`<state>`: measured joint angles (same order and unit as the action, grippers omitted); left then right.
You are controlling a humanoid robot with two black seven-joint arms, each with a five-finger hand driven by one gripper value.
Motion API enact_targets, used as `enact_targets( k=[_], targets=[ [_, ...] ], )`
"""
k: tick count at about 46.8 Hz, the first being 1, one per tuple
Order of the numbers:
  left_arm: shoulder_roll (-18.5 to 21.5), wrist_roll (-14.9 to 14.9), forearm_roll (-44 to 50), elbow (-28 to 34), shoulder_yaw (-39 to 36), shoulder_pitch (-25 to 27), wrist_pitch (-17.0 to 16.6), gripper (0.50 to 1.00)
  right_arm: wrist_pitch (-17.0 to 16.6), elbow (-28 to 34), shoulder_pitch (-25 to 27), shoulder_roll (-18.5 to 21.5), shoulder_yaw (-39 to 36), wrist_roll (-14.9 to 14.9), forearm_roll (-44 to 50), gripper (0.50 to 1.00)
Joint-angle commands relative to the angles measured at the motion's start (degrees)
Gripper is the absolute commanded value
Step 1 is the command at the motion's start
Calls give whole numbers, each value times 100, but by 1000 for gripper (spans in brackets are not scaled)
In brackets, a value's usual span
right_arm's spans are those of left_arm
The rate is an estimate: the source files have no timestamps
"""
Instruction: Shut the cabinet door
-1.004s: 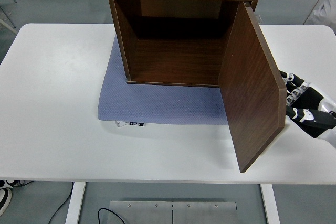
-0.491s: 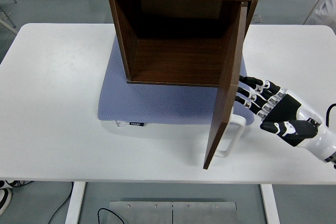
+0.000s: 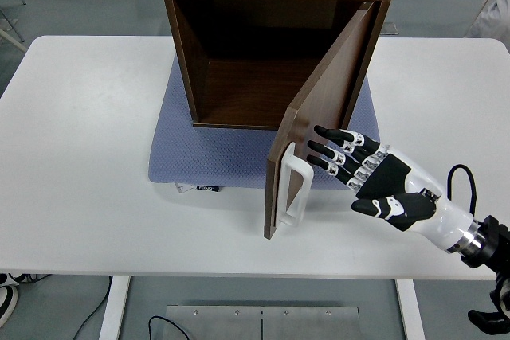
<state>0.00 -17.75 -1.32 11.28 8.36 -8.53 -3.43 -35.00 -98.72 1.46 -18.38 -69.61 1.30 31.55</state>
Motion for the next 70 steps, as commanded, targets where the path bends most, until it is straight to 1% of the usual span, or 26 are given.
enact_targets(
  k=[1,4,11,22,27,31,47,59,70],
  targets=[
    [0,0,0,-3,-1,0,0,1000,19,63,-49,106,9,1,9,1000],
    [0,0,0,-3,-1,0,0,1000,19,160,-128,212,18,1,9,1000],
    [0,0,0,-3,-1,0,0,1000,160,388,-357,423,79,1,9,1000],
    [0,0,0,-3,-1,0,0,1000,169,678,-603,669,176,1,17,1000],
    [0,0,0,-3,-1,0,0,1000,178,924,-849,818,211,10,17,1000],
    [0,0,0,-3,-1,0,0,1000,248,1135,-1016,994,220,10,17,1000],
    [0,0,0,-3,-1,0,0,1000,345,1751,-1464,1434,299,19,17,1000],
    [0,0,0,-3,-1,0,0,1000,459,2173,-1825,1636,299,45,17,1000],
    [0,0,0,-3,-1,0,0,1000,459,2498,-2097,1777,343,54,17,1000]
  ],
)
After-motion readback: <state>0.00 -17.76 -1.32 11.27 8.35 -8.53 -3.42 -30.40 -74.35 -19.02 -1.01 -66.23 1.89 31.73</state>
